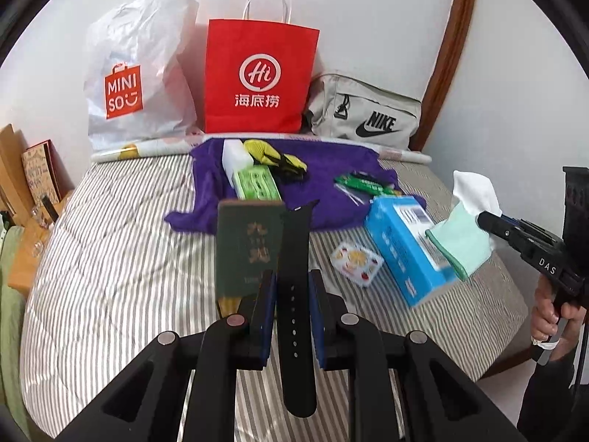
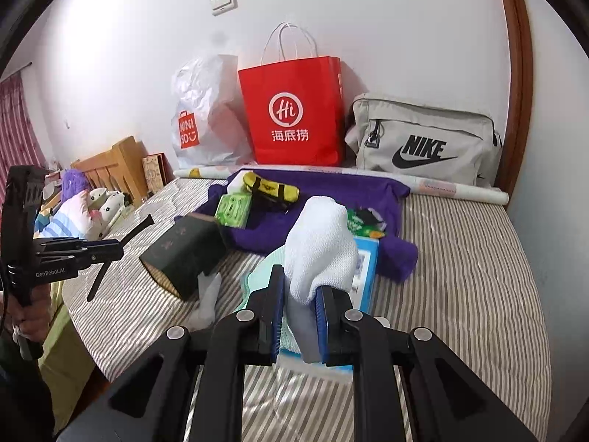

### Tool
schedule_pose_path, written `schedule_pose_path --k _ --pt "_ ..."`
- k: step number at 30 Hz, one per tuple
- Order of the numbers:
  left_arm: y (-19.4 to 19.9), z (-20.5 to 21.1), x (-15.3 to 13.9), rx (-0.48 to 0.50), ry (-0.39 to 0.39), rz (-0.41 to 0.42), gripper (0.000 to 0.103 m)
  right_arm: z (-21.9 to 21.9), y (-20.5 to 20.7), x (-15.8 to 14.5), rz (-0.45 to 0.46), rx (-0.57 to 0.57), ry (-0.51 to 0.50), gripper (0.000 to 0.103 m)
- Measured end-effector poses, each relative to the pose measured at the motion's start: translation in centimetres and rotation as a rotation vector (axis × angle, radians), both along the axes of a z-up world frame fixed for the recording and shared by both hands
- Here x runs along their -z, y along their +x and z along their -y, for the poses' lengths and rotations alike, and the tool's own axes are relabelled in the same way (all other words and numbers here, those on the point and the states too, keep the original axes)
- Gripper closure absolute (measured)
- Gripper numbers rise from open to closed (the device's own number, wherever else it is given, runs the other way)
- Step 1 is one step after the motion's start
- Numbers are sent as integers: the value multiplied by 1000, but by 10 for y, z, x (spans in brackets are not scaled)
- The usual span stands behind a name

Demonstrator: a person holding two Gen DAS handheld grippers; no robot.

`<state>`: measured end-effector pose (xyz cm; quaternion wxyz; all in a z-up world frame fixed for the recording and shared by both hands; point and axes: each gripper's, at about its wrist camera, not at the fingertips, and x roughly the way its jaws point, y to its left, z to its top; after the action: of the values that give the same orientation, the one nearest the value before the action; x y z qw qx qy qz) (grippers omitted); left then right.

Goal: Organize soft objects

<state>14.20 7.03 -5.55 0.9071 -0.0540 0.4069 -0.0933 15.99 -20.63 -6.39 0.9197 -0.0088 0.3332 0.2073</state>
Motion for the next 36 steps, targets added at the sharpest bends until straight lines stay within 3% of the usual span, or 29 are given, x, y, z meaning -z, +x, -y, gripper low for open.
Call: schedule_pose_path --k 16,36 --pt "91 -11 -6 -13 -35 -9 86 -9 76 -8 14 6 -7 87" --pt "203 -4 16 -8 -39 -63 86 -23 177 27 -61 25 -46 87"
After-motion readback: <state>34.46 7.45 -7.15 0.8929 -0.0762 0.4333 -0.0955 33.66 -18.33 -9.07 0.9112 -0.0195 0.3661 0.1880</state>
